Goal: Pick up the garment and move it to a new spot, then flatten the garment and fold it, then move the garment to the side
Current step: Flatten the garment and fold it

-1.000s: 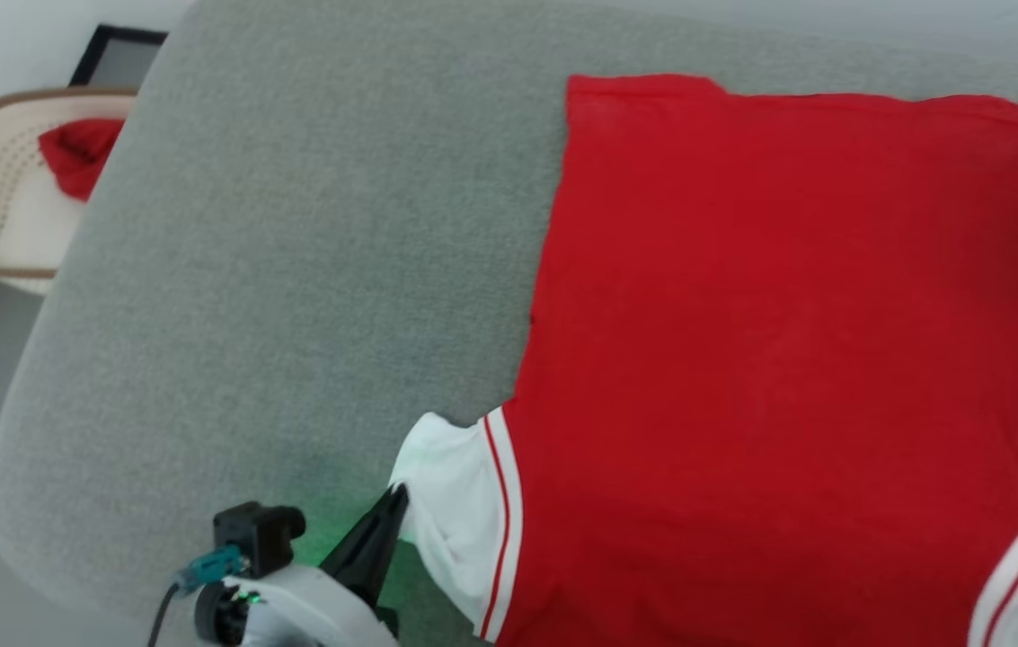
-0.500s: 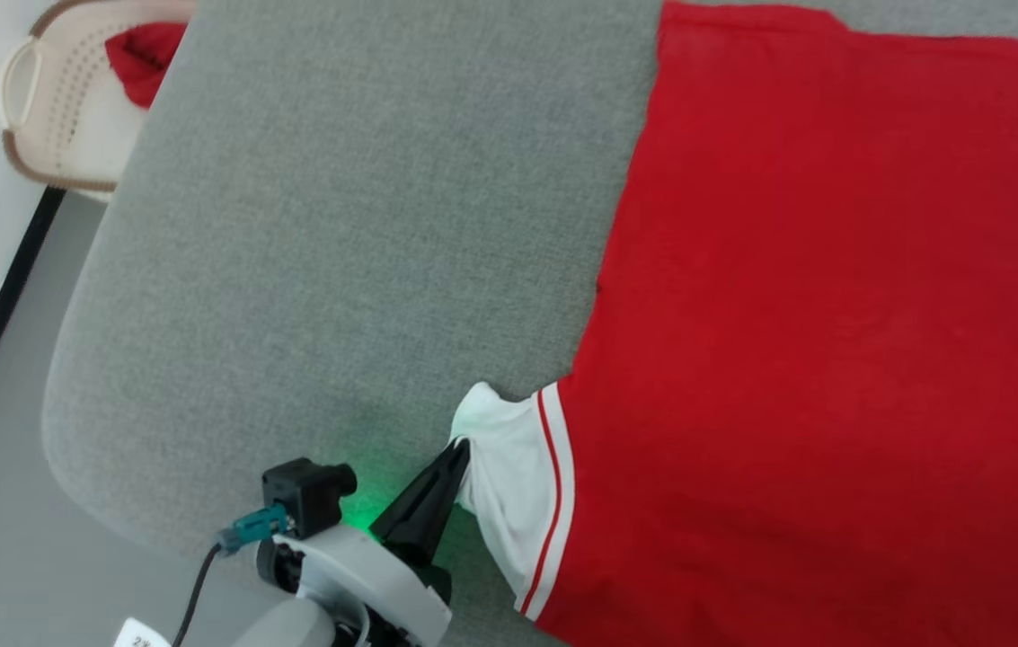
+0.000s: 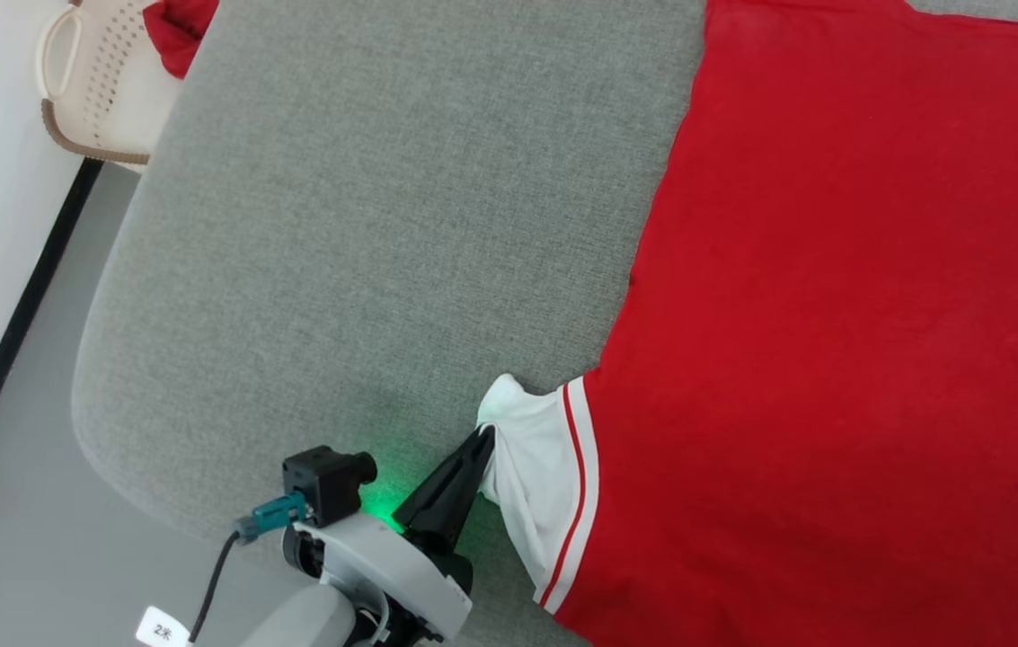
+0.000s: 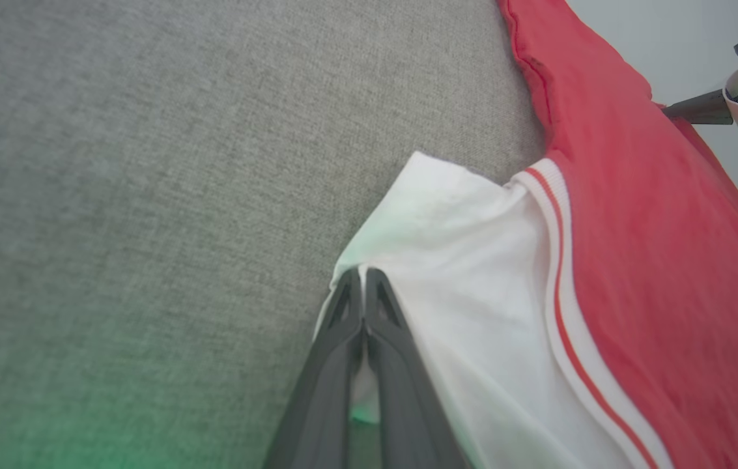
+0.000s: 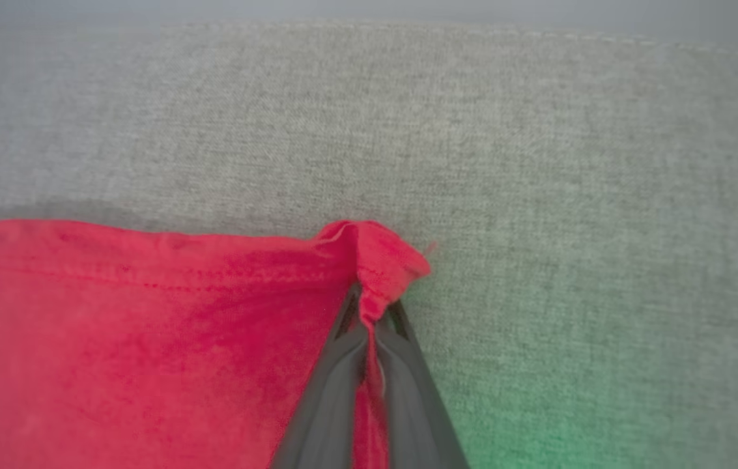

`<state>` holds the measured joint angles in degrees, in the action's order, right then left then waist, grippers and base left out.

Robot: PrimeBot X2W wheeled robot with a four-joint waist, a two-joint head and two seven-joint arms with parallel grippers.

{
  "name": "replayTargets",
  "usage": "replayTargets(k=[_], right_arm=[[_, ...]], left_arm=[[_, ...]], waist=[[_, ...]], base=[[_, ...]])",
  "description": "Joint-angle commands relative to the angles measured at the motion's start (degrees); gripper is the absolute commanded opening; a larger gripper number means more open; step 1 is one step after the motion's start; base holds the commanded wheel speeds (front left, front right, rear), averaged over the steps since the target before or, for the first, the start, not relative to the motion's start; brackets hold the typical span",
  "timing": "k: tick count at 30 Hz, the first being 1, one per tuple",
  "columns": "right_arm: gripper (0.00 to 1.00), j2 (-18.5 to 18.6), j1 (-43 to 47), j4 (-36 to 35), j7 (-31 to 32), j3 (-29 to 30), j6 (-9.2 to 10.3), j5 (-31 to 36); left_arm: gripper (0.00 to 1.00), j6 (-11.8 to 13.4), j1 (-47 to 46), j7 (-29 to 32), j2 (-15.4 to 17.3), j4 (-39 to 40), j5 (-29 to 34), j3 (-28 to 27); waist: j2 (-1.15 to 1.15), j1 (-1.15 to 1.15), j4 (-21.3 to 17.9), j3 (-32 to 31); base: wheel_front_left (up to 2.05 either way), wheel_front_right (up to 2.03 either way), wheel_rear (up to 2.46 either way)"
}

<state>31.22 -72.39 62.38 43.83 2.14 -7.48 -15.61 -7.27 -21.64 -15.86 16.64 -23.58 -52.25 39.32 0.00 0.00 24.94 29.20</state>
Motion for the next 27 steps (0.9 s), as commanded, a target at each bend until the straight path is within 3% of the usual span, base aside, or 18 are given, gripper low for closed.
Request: replayTargets(k=[1, 7, 14, 22, 27], right_arm=[[0.00, -2.1, 2.8, 4.2, 0.6, 1.4, -0.02, 1.9], [0.00, -4.1, 0.8, 4.8, -0.1, 3.9, -0.02, 3.3], [0.00, -6.7, 2.5, -0.7, -1.8, 2.8, -0.01, -0.3], [0.00, -5.1, 16.5, -16.6, 0.2, -1.2, -0.01, -11.8], [0.00, -3.7, 28.9, -29.5, 2.3, 0.3, -0.01, -18.2]], left_arm=[[0.00, 1.2, 0.5, 1.3, 0.3, -3.2, 0.4, -0.6], [0.00, 0.8, 1.4, 1.3, 1.0, -3.4, 1.1, -2.1], [0.00, 0.8, 3.1, 1.2, 2.5, -2.7, 1.8, -3.9], [0.00, 1.7, 5.3, 1.2, 4.9, -1.0, 1.3, -5.1], [0.00, 2.5, 6.4, 1.5, 6.5, 0.5, 0.8, -5.9]], waist=[[0.00, 0.00, -0.7, -0.7], [0.00, 0.00, -2.5, -2.5], [0.00, 0.00, -6.6, -5.9], [0.00, 0.00, -11.3, -9.8], [0.00, 0.00, -14.1, -11.5]], base=[[0.00, 0.00, 0.00], [0.00, 0.00, 0.00], [0.00, 0.00, 0.00], [0.00, 0.00, 0.00], [0.00, 0.00, 0.00]])
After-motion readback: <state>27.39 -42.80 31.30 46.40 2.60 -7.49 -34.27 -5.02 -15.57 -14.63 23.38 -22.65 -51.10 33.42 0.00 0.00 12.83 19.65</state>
